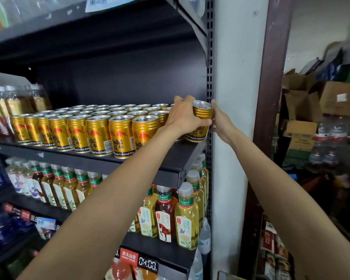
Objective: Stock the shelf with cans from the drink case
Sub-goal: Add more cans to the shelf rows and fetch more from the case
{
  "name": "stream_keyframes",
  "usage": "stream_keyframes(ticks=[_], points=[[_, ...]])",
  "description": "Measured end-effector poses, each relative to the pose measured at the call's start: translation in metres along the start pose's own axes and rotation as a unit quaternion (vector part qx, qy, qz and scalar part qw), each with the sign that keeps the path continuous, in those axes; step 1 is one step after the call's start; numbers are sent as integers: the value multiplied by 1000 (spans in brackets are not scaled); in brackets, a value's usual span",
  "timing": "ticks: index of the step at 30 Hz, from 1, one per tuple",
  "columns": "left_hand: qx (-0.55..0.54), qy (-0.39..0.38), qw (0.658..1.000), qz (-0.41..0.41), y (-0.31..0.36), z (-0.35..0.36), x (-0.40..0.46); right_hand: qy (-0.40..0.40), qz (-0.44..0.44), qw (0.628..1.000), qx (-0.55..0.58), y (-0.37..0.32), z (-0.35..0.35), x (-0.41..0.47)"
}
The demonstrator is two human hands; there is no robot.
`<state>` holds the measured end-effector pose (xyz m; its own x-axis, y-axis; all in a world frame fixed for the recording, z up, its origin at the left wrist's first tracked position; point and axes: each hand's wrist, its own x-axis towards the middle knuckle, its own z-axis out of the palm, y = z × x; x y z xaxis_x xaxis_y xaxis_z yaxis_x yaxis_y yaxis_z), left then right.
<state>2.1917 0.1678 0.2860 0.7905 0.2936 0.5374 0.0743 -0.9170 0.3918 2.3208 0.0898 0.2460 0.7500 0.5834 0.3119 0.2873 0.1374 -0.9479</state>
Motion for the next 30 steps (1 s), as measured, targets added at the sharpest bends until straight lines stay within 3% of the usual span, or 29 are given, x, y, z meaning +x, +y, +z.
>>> stream_keyframes(ticks=[4, 7, 10, 15, 20, 30], points=[[120, -57, 991, 28, -5, 2, 27, 4, 4, 1000, 29, -1, 1, -1], [280, -73, 954, 75, 3, 3, 41, 10, -7, 1000, 27, -1, 1, -3], [352, -80, 929, 81, 4, 1, 47, 9, -19, 999, 44, 6, -2, -5], [360, -102, 926, 51, -8, -11, 45, -19, -62, 995, 74, 23, -3, -13], [366, -56, 926, 79, -16, -6, 38, -65, -93, 993, -17, 32, 0, -12], [366, -26, 928, 61, -11, 1, 23, -68, -86, 992, -58, 22, 2, -18]])
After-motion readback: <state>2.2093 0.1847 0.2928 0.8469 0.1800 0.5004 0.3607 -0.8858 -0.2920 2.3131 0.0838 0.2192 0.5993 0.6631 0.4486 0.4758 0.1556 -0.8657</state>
